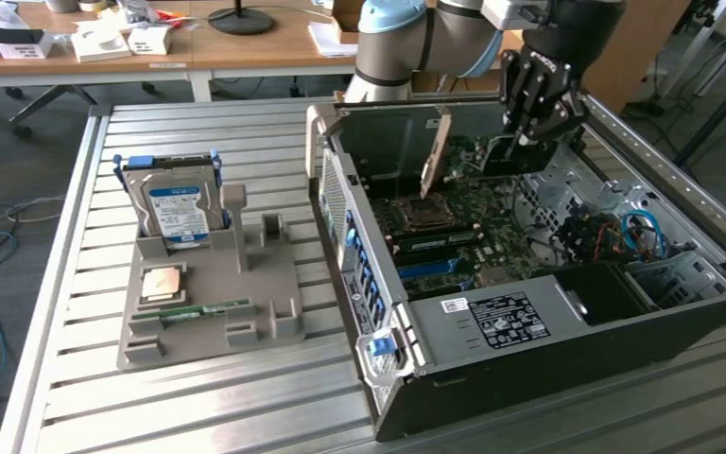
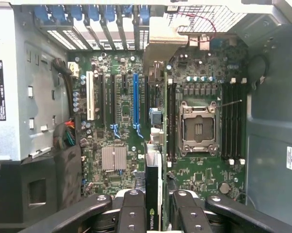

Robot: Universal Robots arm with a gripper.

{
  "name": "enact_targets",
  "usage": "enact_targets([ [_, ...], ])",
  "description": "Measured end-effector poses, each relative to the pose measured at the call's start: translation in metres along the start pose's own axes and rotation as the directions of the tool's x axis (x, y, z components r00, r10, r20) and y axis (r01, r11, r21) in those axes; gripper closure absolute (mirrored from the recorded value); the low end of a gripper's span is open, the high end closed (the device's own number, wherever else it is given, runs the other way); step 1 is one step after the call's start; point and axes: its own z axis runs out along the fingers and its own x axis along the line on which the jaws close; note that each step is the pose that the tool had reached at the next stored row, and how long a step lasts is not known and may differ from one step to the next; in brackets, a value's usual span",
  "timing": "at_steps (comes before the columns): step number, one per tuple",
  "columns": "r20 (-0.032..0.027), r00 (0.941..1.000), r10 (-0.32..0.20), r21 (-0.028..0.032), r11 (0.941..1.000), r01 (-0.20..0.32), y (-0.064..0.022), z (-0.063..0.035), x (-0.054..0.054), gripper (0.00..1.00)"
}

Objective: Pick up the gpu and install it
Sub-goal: 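Insert the gpu into the slot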

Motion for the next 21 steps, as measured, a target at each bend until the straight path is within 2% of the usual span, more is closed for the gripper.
enact_targets([
  [11,-0.0001,1.0000,0.000,0.0000,1.0000,0.000,0.0010,0.0196,0.000,0.74],
  [16,-0.0002,1.0000,0.000,-0.0001,1.0000,0.000,0.0013,0.0200,0.000,0.74],
  [21,-0.0001,1.0000,0.000,0.0003,1.0000,0.000,0.0083,0.0205,0.001,0.74],
])
